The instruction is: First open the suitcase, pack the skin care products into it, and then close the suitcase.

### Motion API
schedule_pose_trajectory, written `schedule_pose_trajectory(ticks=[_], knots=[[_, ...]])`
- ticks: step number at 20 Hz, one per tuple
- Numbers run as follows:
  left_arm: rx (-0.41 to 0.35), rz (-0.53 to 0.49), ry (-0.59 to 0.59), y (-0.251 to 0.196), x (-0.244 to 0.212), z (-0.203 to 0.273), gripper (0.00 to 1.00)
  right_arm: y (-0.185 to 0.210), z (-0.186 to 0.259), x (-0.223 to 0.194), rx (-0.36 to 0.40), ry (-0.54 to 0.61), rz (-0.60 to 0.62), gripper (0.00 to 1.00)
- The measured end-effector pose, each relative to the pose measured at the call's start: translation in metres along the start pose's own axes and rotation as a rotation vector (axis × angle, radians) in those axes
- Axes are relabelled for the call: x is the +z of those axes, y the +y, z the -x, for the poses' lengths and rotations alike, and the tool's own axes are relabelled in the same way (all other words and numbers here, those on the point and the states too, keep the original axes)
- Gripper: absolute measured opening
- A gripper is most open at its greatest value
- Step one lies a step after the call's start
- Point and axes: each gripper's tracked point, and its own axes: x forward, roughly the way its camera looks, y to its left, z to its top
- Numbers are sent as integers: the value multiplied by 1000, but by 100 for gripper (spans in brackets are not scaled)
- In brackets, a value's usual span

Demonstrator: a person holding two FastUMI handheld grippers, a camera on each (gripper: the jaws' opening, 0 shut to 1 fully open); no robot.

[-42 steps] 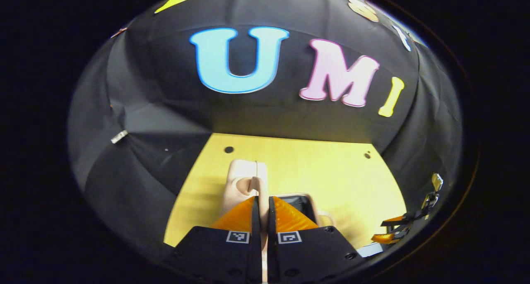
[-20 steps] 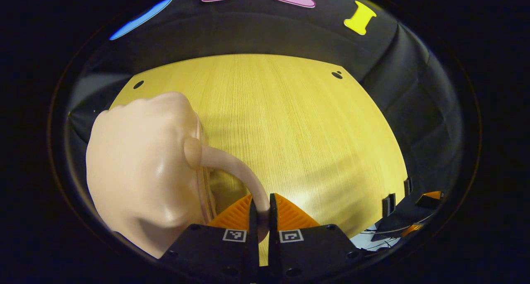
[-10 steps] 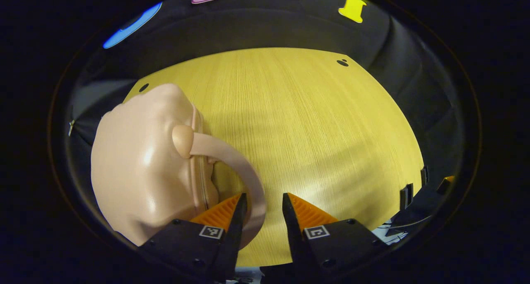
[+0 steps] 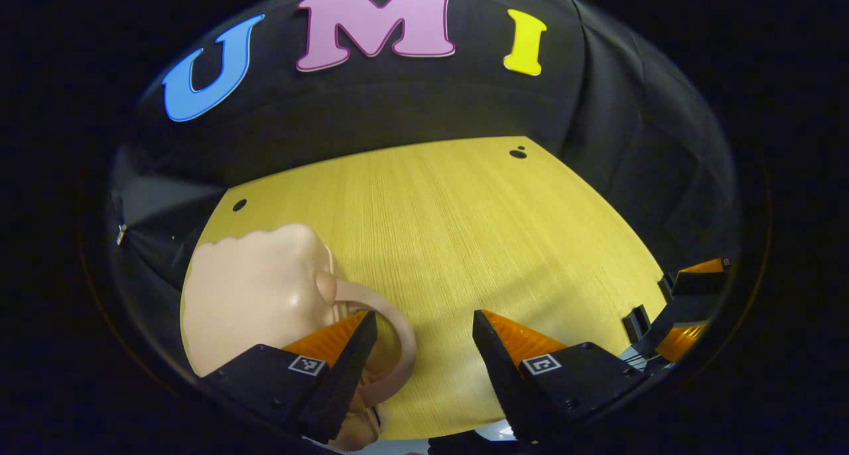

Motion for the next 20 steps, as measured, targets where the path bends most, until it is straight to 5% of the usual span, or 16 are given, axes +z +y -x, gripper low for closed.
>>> schedule_pose_trajectory(ticks=[12,20], knots=[[54,176,-314,36,77,127,93,34,53,160,-102,-463,223,97],[102,217,-474,57,110,177,96,58,72,192,-69,-566,215,98]])
